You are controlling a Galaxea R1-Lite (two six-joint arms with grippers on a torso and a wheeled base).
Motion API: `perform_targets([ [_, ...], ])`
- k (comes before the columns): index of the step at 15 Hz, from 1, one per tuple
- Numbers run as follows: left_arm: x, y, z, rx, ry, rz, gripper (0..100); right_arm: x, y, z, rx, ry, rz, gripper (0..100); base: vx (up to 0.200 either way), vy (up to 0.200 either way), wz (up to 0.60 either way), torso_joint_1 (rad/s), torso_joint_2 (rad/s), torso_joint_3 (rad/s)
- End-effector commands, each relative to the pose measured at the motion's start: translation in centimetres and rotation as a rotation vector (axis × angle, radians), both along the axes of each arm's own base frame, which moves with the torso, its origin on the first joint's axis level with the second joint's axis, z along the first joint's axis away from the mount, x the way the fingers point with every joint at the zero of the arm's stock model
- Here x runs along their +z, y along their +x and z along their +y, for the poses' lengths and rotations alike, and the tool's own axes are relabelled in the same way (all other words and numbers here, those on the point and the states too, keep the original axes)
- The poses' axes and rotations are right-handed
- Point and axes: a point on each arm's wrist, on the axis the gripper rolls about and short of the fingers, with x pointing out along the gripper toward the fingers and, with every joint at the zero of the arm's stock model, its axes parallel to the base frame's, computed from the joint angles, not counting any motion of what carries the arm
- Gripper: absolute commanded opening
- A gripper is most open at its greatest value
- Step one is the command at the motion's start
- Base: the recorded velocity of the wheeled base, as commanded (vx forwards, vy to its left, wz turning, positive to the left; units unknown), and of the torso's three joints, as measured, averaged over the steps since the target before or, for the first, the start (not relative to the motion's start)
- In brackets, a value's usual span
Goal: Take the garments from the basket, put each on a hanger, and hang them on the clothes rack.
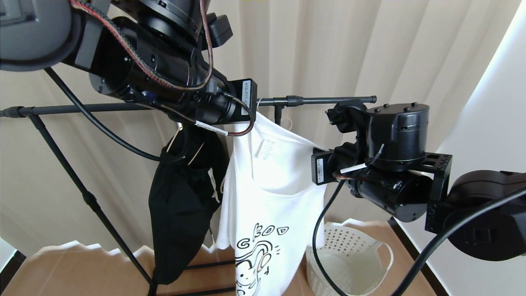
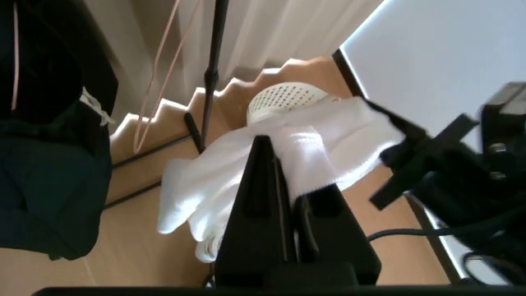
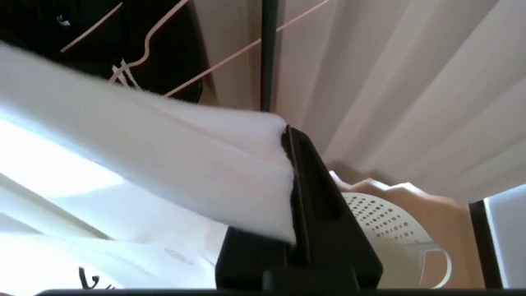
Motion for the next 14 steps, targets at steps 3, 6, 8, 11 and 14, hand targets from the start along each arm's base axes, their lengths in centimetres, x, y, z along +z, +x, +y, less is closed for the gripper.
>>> perform_targets([
  [3,-4.4,0.1,0.8,-0.047,0.193,0.098,0,3.9,-2.2,-1.9,0.001,0.057,-0.068,0,0.0,0.0,0.0,0.0,0.0,0.0],
  [6,-5.9,0.0,0.8,-0.069,0.244,0.12,0,5.0,-3.1,-2.8,0.002,0.046,-0.081,0,0.0,0.0,0.0,0.0,0.0,0.0],
  [8,-5.9,0.1,0.7,-0.065,0.225,0.101,0,4.8,-3.2,-2.9,-0.035,-0.023,-0.085,0,0.0,0.0,0.0,0.0,0.0,0.0],
  [11,-5.7,0.1,0.7,-0.061,0.209,0.085,0,4.3,-3.1,-2.9,-0.063,-0.077,-0.085,0,0.0,0.0,0.0,0.0,0.0,0.0],
  [14,-5.9,-0.2,0.8,-0.064,0.21,0.091,0,4.3,-3.0,-2.9,-0.071,-0.084,-0.085,0,0.0,0.0,0.0,0.0,0.0,0.0],
])
